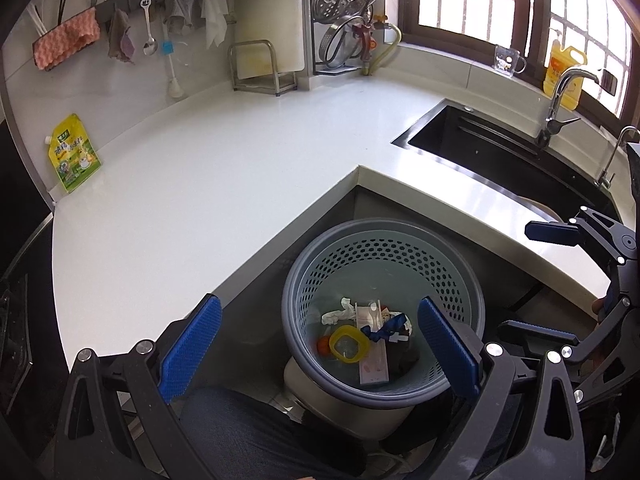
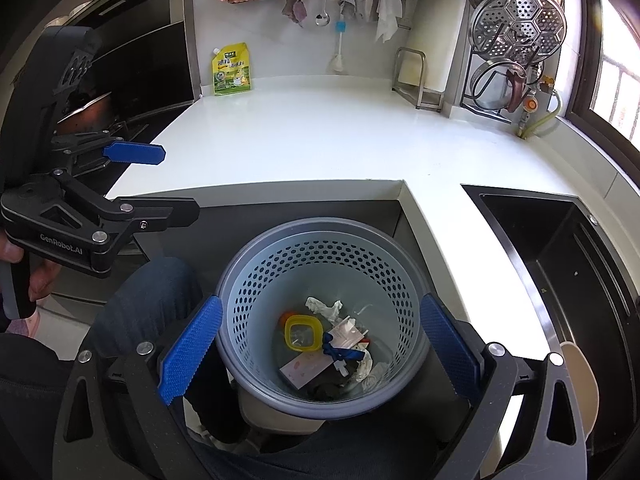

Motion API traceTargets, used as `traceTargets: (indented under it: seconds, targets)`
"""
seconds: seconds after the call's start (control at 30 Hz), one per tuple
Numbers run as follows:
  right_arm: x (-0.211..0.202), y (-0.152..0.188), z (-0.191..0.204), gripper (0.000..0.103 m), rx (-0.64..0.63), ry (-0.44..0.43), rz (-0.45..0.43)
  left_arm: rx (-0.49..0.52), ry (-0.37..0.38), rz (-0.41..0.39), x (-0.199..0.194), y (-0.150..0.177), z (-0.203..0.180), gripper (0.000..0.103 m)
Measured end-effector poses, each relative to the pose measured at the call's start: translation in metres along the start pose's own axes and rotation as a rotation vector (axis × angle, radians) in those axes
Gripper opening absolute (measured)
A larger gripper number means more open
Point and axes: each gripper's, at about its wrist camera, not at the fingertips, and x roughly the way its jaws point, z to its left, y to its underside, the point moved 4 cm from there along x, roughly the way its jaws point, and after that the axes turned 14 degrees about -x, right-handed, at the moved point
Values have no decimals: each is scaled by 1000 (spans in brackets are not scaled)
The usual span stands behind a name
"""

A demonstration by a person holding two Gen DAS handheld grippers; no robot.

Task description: Collect trash

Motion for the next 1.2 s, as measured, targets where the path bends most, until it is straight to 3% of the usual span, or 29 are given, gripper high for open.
traceTargets:
  seconds: [0.8, 1.2]
  targets:
    - [2, 5, -5, 94, 18, 1, -8, -1, 13, 4, -4, -3, -3, 96]
    - [3, 10, -8, 94, 31, -1, -9, 39, -21, -77, -14, -7, -6, 96]
